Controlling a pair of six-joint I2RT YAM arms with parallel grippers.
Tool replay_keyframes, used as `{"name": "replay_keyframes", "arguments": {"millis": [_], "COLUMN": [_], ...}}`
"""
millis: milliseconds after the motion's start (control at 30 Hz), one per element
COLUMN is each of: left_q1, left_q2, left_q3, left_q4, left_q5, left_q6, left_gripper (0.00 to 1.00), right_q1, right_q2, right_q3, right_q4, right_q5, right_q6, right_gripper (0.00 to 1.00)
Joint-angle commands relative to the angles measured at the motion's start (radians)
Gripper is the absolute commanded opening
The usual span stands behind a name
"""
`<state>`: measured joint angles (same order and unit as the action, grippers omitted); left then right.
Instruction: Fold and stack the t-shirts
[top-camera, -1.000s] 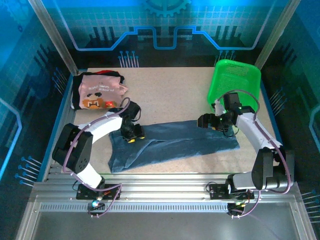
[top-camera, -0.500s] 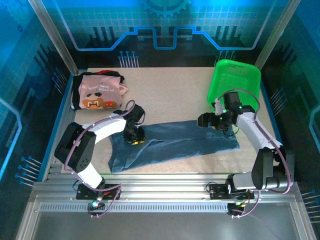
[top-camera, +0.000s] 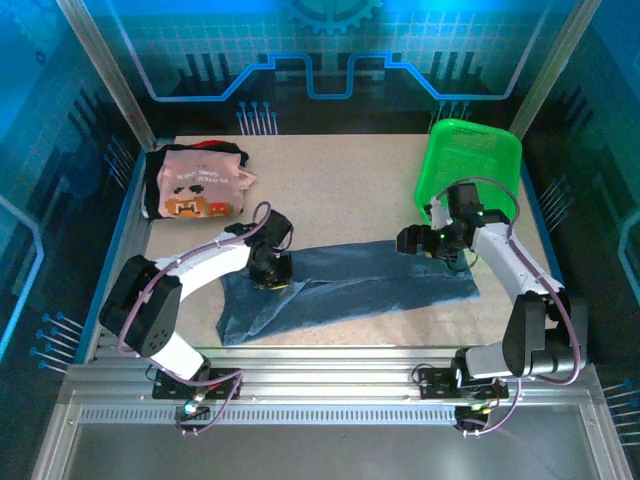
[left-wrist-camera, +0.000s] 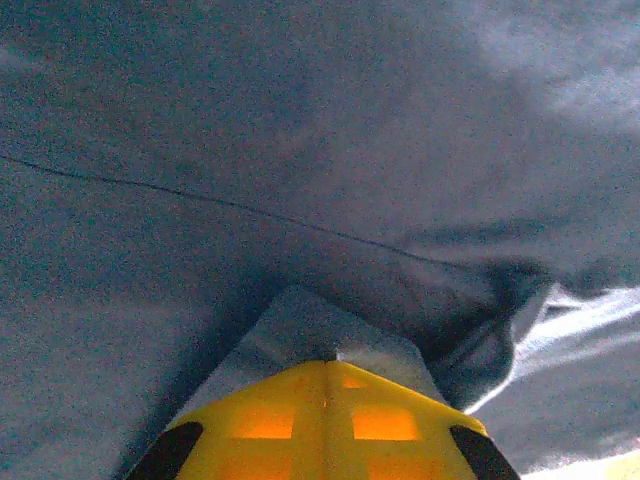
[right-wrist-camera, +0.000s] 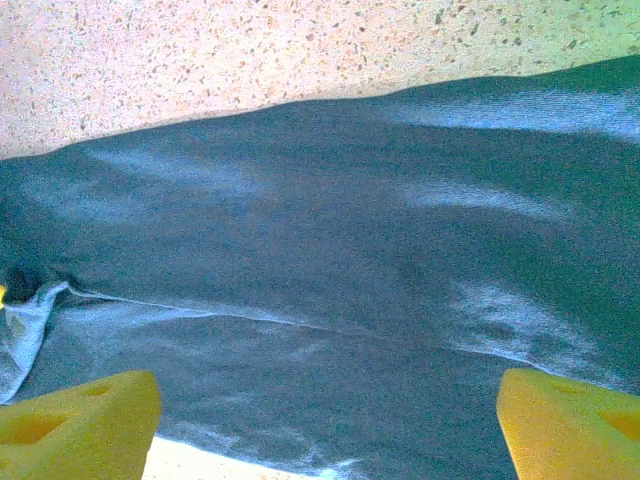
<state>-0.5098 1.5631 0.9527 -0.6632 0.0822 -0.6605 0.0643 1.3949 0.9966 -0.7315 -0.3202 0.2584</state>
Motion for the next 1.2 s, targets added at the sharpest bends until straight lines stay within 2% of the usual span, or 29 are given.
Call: {"name": "replay_keyframes", "arguments": {"millis": [0,133,333,433,533,633,667,800,933,1067,1100,1167], "left_q1": [-0.001,-0.013,-0.104,-0.154,-0.194,-0.222,-0.222,-0.212,-0.137,-0.056,-0.055,-0.055], "left_q2": [-0.060,-0.111,-0.076,-0.054,-0.051,-0.105,-0.139,-0.290,-0.404,-0.363,-0.335,-0.259], "left_q3": [-0.038,-0.051,-0.077,-0.104,-0.129,-0.147,-0.152,-0.151,-0.176,-0.171,-0.157,-0.143], "left_q4": [-0.053,0.010,0.080,0.137,0.192,0.205,0.202,0.198,0.222,0.082,0.031,-0.017], "left_q5": [-0.058,-0.011,0.050,0.106,0.172,0.195,0.192,0.149,0.102,-0.006,-0.041,-0.060], "left_q6": [-0.056,-0.038,-0.041,-0.050,-0.040,-0.018,-0.013,-0.011,-0.065,-0.143,-0.153,-0.163], "left_gripper": [0.08,0.08,0.06,0.09,0.25,0.50,0.55,0.68,0.76,0.72,0.67,0.48], "right_q1": [-0.009,-0.013,-0.019,-0.018,-0.023,-0.024,-0.024,-0.023,-0.017,0.013,0.020,0.034], "right_q2": [0.007,0.007,0.020,0.021,0.021,0.028,0.027,0.033,0.045,0.071,0.078,0.088], "right_q3": [0.023,0.019,0.023,0.025,0.022,0.023,0.023,0.029,0.031,0.040,0.046,0.058], "right_q4": [0.004,0.003,0.003,-0.002,-0.005,-0.011,-0.011,-0.017,-0.011,0.009,0.007,0.004], "right_q5": [-0.003,0.001,-0.003,0.001,0.005,0.009,0.010,0.030,0.044,0.042,0.041,0.044], "right_q6": [0.007,0.003,0.002,0.001,0.000,0.002,0.006,0.017,0.036,0.058,0.059,0.057], "right_gripper": [0.88,0.88,0.88,0.88,0.88,0.88,0.88,0.88,0.88,0.88,0.88,0.88]}}
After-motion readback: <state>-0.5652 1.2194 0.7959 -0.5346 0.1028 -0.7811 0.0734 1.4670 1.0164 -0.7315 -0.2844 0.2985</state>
